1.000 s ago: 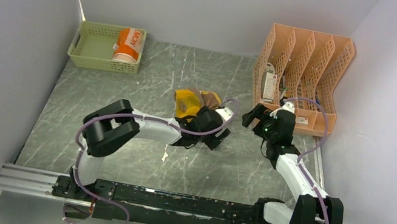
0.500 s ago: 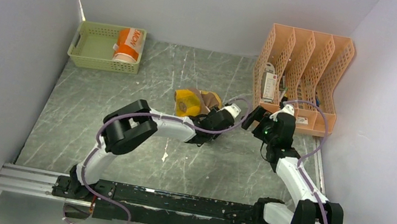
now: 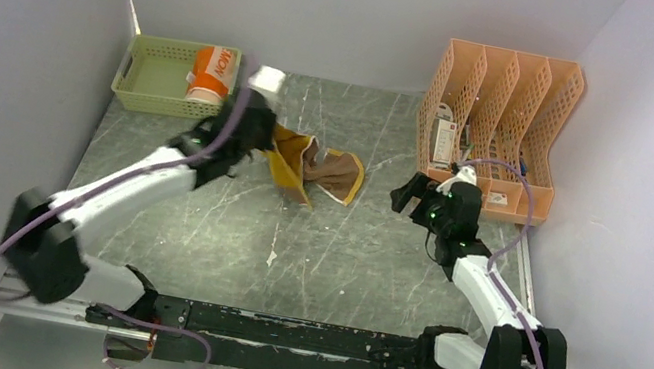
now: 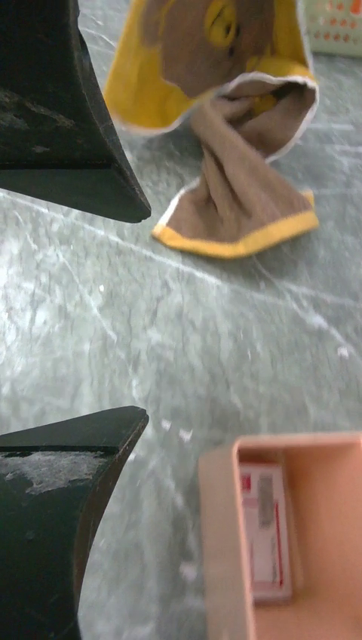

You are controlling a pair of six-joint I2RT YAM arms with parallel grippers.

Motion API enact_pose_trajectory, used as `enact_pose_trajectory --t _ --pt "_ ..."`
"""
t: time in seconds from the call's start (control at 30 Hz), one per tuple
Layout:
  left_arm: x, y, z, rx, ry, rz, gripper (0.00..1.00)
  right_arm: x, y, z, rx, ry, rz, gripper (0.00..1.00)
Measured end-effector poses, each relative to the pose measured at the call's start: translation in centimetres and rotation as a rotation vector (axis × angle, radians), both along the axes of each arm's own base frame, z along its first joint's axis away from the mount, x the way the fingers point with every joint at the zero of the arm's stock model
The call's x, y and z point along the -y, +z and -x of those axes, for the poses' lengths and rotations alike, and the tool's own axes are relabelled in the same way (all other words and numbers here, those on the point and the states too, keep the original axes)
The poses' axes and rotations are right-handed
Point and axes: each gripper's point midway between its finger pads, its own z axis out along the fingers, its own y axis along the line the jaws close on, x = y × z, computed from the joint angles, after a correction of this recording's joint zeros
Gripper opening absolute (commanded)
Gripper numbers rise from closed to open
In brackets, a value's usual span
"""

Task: Roll the towels
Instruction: Flatten out the towel at the center of the board.

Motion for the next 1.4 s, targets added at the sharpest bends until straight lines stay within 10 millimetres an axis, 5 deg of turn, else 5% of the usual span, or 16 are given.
enact_pose_trajectory --t 0.1,0.17,0.27,0.4,0.53,0.7,0.8,0.97,1.27,1.33,1.4 --pt "-4.8 5.9 0.3 0.091 0.067 0.104 0.07 -2.7 0.3 -0.6 0.016 0.106 0.018 0.91" --pt "-6.2 7.0 1.4 0.09 0.072 0.113 0.07 -5.2 0.3 -1.1 0.02 0.191 0.041 0.91" --pt "-6.7 5.8 2.3 0.037 0.062 0.087 0.07 -10.0 0.2 -1.9 0.034 0.336 0.07 0.92" --pt "-9.0 0.7 3.9 -0.114 0.095 0.001 0.07 -13.2 0.2 -3.8 0.048 0.421 0.077 0.95" --pt "-15.4 -1.6 5.1 -0.214 0.261 -0.039 0.07 -14.8 0.6 -7.5 0.063 0.438 0.095 0.96" --pt "-24.5 -0.4 6.9 -0.198 0.538 -0.004 0.07 -17.1 0.2 -11.8 0.055 0.456 0.114 0.94" --pt "-25.2 -0.4 7.6 -0.206 0.556 0.017 0.07 -18.1 -2.3 -11.8 -0.009 0.476 0.122 0.95" --pt "-25.1 -2.1 7.7 -0.263 0.536 0.048 0.07 -18.9 -6.5 -8.6 -0.136 0.532 0.122 0.96" --pt "-24.1 -2.9 7.3 -0.293 0.488 0.087 0.07 -25.0 -6.8 -2.3 -0.161 0.787 0.061 0.92" --pt "-24.1 -3.0 7.4 -0.293 0.487 0.093 0.07 -26.0 -6.7 -1.1 -0.167 0.832 0.042 0.82" --pt "-24.4 -3.1 7.5 -0.295 0.496 0.097 0.07 -26.4 -6.7 -0.5 -0.173 0.856 0.032 0.48"
